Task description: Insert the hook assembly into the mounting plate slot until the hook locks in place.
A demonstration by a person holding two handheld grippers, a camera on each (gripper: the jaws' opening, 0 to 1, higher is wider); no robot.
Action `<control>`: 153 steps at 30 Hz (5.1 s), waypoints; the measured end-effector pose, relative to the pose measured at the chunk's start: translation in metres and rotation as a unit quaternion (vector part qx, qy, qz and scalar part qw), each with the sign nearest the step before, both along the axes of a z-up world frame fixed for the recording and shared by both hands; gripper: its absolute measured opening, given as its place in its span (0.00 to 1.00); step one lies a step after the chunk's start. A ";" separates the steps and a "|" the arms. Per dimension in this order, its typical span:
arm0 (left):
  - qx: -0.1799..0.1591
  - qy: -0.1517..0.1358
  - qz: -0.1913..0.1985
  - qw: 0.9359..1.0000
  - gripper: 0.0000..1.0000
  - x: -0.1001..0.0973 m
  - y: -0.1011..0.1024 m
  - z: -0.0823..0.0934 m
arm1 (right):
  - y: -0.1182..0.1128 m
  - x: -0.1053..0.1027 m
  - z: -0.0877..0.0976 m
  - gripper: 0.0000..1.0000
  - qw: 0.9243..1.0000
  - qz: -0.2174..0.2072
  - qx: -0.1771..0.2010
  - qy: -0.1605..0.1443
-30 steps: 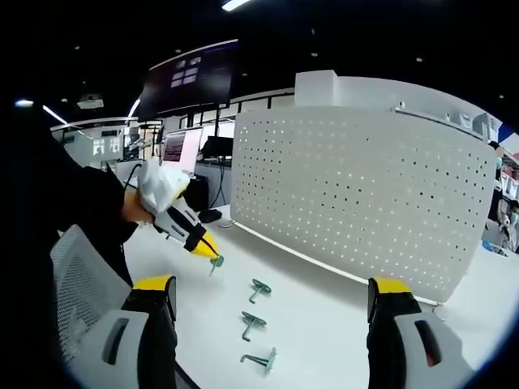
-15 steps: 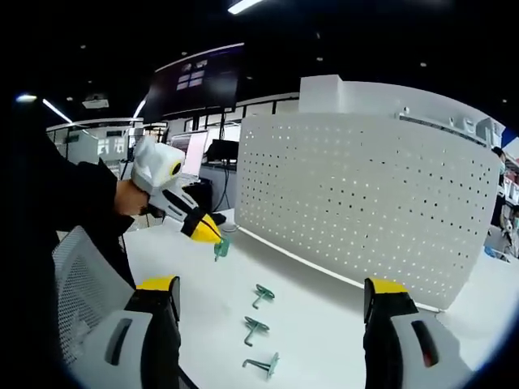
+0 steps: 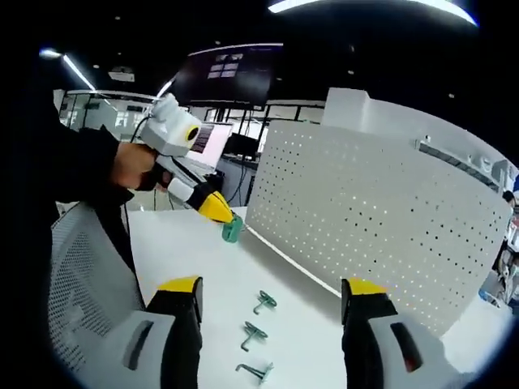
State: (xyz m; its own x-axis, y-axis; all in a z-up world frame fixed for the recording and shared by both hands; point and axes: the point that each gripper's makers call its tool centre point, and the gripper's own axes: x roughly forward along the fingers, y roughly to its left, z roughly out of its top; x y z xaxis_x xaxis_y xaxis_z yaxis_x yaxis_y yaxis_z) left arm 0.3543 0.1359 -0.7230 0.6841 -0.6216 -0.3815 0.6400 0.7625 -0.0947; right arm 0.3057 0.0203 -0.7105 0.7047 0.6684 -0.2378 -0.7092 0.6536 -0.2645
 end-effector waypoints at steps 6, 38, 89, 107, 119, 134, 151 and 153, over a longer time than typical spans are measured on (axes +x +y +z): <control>-0.021 0.007 0.015 1.000 0.01 -0.013 -0.006 0.009 | 0.014 -0.007 0.011 0.43 0.999 0.018 0.030 0.013; -0.066 -0.015 -0.005 0.998 0.01 -0.039 -0.056 0.046 | 0.047 0.002 0.031 0.06 0.996 0.051 0.069 0.024; -0.080 -0.086 0.010 0.993 0.20 -0.058 -0.033 0.045 | 0.037 0.023 0.036 0.01 0.997 0.020 0.064 0.025; 0.020 -0.177 0.073 0.981 0.32 -0.065 0.004 0.038 | 0.005 0.064 0.066 0.01 0.997 -0.039 0.067 -0.006; 0.066 -0.184 0.087 0.977 0.38 -0.070 0.011 0.021 | -0.015 0.102 0.090 0.01 0.994 -0.082 0.067 -0.030; 0.066 -0.184 0.085 0.977 0.39 -0.069 0.008 0.017 | -0.057 0.162 0.132 0.01 0.980 -0.161 0.100 -0.057; 0.072 -0.178 0.081 0.978 0.39 -0.068 0.006 0.013 | -0.078 0.238 0.158 0.01 0.967 -0.216 0.118 -0.064; 0.073 -0.176 0.079 0.979 0.39 -0.068 0.006 0.012 | -0.081 0.246 0.155 0.01 0.966 -0.224 0.116 -0.061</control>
